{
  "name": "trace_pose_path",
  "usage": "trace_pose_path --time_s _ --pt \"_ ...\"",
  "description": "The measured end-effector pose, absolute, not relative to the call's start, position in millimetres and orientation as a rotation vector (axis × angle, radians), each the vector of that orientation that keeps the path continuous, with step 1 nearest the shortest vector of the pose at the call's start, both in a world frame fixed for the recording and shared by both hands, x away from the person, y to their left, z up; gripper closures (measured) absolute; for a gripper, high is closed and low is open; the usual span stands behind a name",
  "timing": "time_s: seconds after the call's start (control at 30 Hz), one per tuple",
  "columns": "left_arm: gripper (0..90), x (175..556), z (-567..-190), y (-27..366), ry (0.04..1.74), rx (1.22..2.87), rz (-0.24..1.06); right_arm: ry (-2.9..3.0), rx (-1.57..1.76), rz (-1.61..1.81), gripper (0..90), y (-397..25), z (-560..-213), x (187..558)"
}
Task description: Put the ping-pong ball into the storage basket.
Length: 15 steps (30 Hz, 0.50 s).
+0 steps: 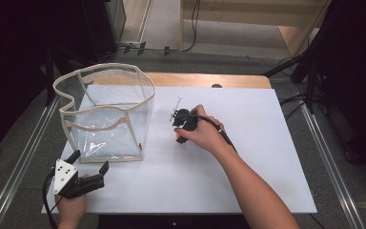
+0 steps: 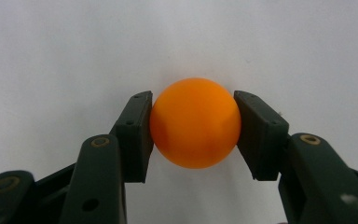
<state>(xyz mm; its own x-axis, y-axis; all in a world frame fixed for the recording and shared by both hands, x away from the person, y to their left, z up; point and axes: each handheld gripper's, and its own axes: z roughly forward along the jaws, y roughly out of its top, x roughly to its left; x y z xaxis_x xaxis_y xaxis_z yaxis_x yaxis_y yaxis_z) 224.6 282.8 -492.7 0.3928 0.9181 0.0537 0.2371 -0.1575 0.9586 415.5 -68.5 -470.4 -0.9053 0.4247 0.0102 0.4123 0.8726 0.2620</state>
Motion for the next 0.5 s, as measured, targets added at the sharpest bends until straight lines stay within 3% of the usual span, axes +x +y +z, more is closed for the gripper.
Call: trace_pose_path --time_s 0.5 --pt "0.0 224.6 -492.9 282.1 1.035 1.648 0.849 3.031 0.639 0.451 48.3 -75.5 -450.6 414.5"
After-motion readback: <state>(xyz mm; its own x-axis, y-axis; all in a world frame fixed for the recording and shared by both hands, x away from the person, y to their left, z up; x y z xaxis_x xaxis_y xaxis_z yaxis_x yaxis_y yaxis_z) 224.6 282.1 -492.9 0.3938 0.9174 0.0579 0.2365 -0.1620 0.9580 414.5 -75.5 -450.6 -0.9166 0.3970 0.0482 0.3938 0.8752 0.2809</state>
